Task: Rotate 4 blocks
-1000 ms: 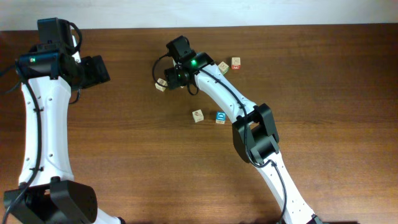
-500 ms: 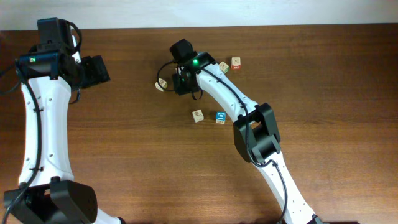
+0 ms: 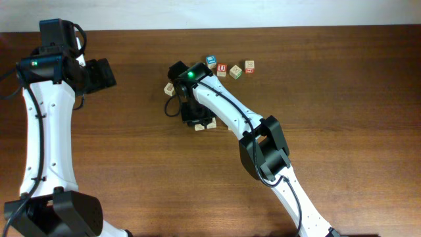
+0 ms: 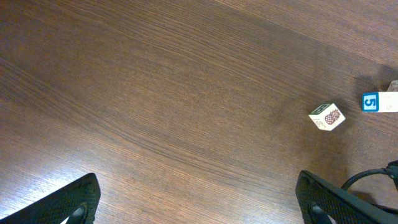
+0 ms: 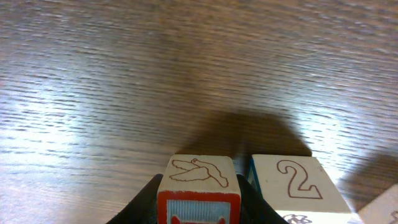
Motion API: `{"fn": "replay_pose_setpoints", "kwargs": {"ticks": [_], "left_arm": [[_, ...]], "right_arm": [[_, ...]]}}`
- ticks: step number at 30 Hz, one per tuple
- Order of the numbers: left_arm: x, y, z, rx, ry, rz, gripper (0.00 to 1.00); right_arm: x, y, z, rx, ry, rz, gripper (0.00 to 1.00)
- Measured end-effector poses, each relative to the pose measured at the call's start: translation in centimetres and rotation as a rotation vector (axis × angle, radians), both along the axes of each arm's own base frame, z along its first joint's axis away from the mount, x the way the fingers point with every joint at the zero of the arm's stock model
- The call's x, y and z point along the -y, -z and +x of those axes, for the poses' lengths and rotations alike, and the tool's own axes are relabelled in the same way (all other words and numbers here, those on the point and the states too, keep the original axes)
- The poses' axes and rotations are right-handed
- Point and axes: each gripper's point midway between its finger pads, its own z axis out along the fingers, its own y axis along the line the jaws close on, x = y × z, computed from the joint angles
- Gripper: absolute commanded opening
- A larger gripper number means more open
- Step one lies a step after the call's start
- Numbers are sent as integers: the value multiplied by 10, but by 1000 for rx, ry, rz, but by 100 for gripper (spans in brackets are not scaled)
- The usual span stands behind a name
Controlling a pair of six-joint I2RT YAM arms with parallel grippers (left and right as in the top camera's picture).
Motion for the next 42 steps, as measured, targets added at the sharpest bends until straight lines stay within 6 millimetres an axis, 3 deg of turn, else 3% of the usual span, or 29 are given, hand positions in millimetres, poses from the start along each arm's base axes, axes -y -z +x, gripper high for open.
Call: {"fn": "replay_pose_setpoints", "kwargs": {"ticks": [4,7,14,19,21,42], "left_arm": [[0,0,0,0,0,0,99],[0,0,0,0,0,0,99],[0,1,-1,-5,0,-1,99],[0,1,-1,-7,0,-1,99],[0,1,-1,-7,0,-1,99],[0,1,-1,-7,0,-1,99]], "right_arm": [[8,0,3,21,1,-46,32],[12,0,5,32,4,-67,47],[12,-3,2,22,5,-63,54],[-10,-62,28,159,-9,57,58],[-15,-71,34,191,-8,81,58],[-29,-76,51,265,-7,138,58]]}}
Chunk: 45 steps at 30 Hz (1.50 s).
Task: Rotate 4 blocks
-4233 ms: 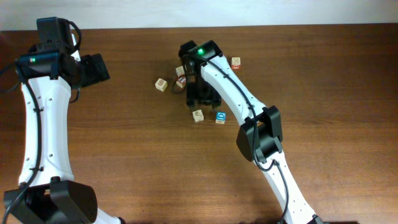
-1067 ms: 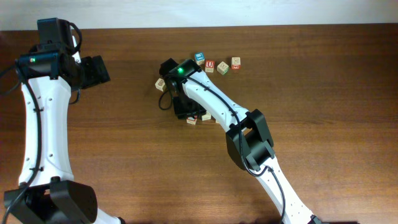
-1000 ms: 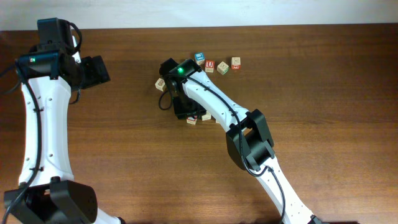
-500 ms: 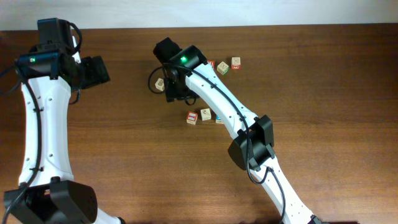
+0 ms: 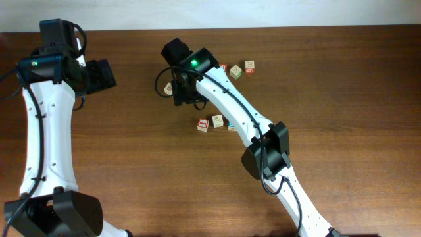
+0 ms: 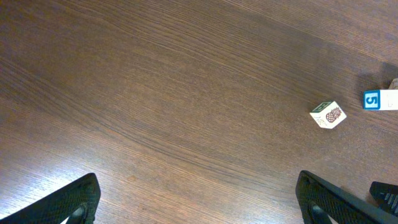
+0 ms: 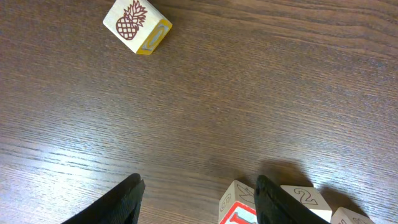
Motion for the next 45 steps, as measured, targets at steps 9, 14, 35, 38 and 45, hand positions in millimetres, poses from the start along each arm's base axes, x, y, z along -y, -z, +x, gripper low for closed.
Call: {"fn": "replay_pose_setpoints", "kwargs": {"ticks": [9,14,35,38,45], "left_arm": [[0,0,0,0,0,0,99],[0,0,0,0,0,0,99],[0,0,0,0,0,0,99],[0,0,0,0,0,0,99],[0,0,0,0,0,0,99]], "right_arm": [[-1,-1,2,7,0,5,59],[-7,-3,9,38,-3,28,60],[-54,17,73,251,117,246,63],[-55,16,74,258,121,255,63],[-52,36,74,245,150,244,64]]}}
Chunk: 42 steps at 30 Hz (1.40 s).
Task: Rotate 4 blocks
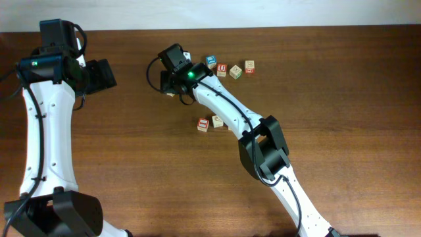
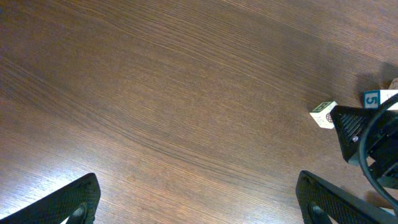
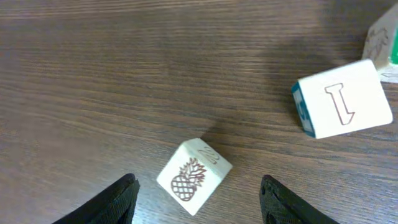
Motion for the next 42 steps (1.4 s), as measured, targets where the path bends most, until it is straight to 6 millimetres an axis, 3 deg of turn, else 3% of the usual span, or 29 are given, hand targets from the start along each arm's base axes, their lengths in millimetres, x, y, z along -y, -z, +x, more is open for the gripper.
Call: {"fn": "replay_pose_setpoints", "kwargs": {"ticks": [8,14,20,23,31,37,39,42], "left_arm": [[-1,0,0,-1,-2,4,99],[-1,0,0,-1,-2,4,99],[-1,0,0,-2,-2,4,99],[-1,0,0,-2,-2,4,99],[-1,0,0,-3,-2,4,99],[-1,1,0,-4,-2,4,99],[-1,1,0,-4,-2,4,99],[-1,1,0,-4,-3,5,99]], "right_arm": [[0,-7,13,49,63,25,65],[1,12,13,28,69,10,65],[-3,7,20,62,81,34,64],[-1,16,17,40,84,21,63],[-5,36,-7,-29,62,-39,39],[-3,30,5,70,-52,-110,43],[3,30,10,88,-83,-136,36],[17,36,9,56,-99,-170,32]]}}
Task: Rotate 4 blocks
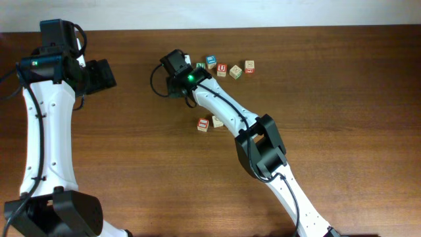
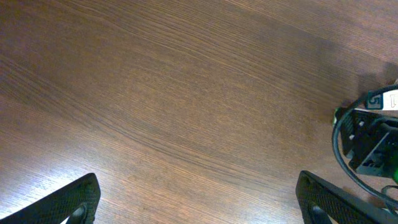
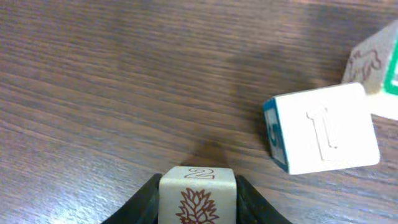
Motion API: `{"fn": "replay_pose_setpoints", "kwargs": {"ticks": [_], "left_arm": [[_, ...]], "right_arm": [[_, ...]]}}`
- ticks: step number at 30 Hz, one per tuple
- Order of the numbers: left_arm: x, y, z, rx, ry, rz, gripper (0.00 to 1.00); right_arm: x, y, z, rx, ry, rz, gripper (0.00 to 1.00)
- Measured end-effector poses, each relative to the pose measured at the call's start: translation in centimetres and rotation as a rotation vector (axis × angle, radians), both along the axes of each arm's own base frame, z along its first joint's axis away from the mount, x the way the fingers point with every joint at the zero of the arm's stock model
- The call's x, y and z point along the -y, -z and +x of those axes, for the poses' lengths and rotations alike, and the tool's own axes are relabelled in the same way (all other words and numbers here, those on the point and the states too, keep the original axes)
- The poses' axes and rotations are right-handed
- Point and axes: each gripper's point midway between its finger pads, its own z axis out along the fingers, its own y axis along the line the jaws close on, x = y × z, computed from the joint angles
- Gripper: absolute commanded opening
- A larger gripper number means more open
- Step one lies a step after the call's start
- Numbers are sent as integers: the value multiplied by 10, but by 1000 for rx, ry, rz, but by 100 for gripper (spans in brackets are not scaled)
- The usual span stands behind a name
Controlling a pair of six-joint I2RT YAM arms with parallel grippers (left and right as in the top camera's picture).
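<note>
The pineapple block (image 3: 197,188), pale wood with a "2" on its far face, sits between the fingers of my right gripper (image 3: 198,208), which is shut on it down at the table. In the overhead view the right gripper (image 1: 175,85) covers that block at the left end of the far block row. A white block with a blue side (image 3: 323,127) lies just right of it. Two blocks, one red-faced (image 1: 203,124) and one pale (image 1: 217,121), lie nearer the middle. My left gripper (image 2: 199,205) hangs open over bare wood at the far left (image 1: 99,74).
The far row continues rightward with a blue block (image 1: 211,60), a red-lettered block (image 1: 222,68), and two more blocks (image 1: 235,71) (image 1: 250,66). A green-edged block (image 3: 376,62) lies beyond the white one. The right arm (image 1: 227,112) stretches diagonally across the table.
My right gripper was open with the pineapple block lying skewed between its fingers. Now it is lower and shut on the block, which sits square in the jaws. The left arm has not moved.
First my right gripper was shut on a bird-and-red block beside the "2" block at the middle cluster. Then it stood open and higher, that block left on the table. It then hovered open over the pineapple block, and now grips it.
</note>
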Motion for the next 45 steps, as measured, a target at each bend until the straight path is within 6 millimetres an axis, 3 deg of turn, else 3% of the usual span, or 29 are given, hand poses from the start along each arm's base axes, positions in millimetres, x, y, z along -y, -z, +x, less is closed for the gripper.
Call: {"fn": "replay_pose_setpoints", "kwargs": {"ticks": [7,12,15,18,21,22,26,30,32,34,36,39,42,43,45], "left_arm": [[0,0,0,0,-1,1,99],[0,0,0,0,-1,1,99],[0,0,0,0,-1,1,99],[0,0,0,0,-1,1,99],[0,0,0,0,-1,1,99],[0,0,0,0,-1,1,99],[0,0,0,0,-1,1,99],[0,0,0,0,-1,1,99],[0,0,0,0,-1,1,99],[0,0,0,0,-1,2,99],[0,0,-1,-2,-1,1,99],[0,1,-4,-16,-1,-1,99],[0,2,-5,-22,-1,-2,99],[1,0,-6,-20,-1,-2,99],[1,-9,-11,-3,-1,1,99]], "right_arm": [[8,1,-24,-102,-34,-34,31],[13,2,-52,-230,-48,-33,27],[21,0,-70,-310,-45,-56,27],[36,-1,-101,-447,-46,-108,27],[30,-9,-123,-550,-75,-59,28],[30,-10,-130,-574,-80,-60,29],[29,-9,-146,-614,-89,-96,53],[28,-12,-139,-579,-78,-96,57],[19,-39,-124,-501,-88,-49,66],[12,-83,-111,-402,-109,11,71],[20,-135,-102,-292,-111,61,70],[62,-187,-97,-235,-56,81,69],[113,-240,-78,-132,20,135,70],[129,-265,-77,-79,28,151,73],[141,-299,-85,-4,14,171,73]]}}
